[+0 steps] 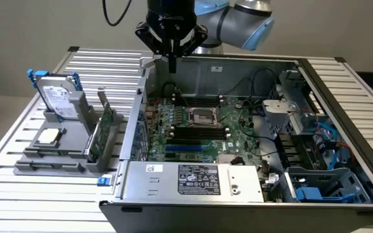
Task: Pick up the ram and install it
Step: 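Reach for the ram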
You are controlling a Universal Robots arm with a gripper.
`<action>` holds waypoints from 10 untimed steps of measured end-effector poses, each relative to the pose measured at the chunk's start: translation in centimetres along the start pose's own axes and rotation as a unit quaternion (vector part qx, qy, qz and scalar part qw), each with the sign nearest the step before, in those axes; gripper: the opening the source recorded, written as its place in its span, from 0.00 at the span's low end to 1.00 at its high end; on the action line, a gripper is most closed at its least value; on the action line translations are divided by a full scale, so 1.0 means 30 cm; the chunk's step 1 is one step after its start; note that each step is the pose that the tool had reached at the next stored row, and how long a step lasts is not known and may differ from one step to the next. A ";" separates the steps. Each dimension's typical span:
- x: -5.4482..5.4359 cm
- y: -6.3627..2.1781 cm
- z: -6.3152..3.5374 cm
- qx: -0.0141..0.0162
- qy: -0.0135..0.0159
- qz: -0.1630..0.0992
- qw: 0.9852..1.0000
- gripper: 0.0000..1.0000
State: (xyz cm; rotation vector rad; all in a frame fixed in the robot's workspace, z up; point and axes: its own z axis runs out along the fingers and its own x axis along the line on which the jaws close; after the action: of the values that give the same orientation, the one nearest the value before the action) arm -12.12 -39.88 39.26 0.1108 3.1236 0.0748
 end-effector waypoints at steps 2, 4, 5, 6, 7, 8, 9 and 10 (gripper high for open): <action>0.000 0.000 0.000 0.000 0.000 0.000 1.000 0.11; 0.000 0.000 0.000 0.000 0.000 0.000 1.000 0.11; 0.000 0.000 0.000 0.000 0.000 0.000 1.000 0.11; 0.000 0.000 0.000 0.000 0.000 0.000 1.000 0.11; 0.000 0.000 0.000 0.000 0.000 0.000 1.000 0.11; 0.000 0.000 0.000 0.000 0.000 0.000 1.000 0.11; 0.000 0.000 0.000 0.000 0.000 0.000 1.000 0.11; 0.001 0.000 0.000 0.000 0.000 0.000 1.000 0.11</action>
State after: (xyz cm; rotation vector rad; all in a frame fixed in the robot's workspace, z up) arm -12.15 -39.88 39.26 0.1108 3.1240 0.0748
